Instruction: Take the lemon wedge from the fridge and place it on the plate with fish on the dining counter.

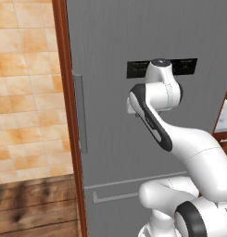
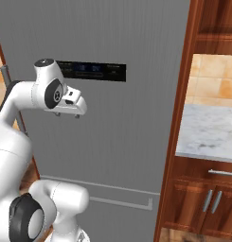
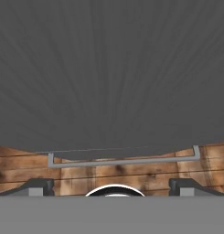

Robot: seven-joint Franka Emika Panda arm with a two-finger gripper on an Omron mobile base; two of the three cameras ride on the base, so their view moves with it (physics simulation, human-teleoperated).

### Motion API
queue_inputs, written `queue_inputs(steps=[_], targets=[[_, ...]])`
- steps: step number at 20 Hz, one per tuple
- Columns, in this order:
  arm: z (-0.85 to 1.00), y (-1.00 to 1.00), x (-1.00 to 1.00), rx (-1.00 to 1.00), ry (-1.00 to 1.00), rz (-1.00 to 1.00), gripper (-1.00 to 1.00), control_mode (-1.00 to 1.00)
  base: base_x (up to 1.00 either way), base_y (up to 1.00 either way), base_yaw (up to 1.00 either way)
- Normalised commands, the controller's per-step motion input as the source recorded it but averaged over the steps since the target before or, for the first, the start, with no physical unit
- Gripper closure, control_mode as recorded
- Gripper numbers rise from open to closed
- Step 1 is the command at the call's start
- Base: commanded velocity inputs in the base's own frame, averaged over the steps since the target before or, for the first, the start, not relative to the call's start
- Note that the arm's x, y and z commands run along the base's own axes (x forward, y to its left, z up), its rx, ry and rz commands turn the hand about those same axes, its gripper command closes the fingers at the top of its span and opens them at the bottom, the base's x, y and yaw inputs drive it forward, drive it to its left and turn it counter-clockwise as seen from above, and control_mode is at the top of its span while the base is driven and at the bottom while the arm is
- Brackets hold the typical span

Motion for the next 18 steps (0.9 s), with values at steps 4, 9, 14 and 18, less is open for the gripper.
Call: queue_inputs(steps=[4,9,14,18], targets=[[0.0,0.0,0.0,0.0,0.0,0.0,-1.0,-1.0,0.0,0.0,0.0],[0.0,0.0,0.0,0.0,0.0,0.0,-1.0,-1.0,0.0,0.0,0.0],[-0.02,0.01,0.0,0.0,0.01,0.0,-1.0,1.0,-0.02,0.04,0.0],[0.0,0.0,0.0,0.0,0.0,0.0,-1.0,1.0,-0.14,0.34,0.0]])
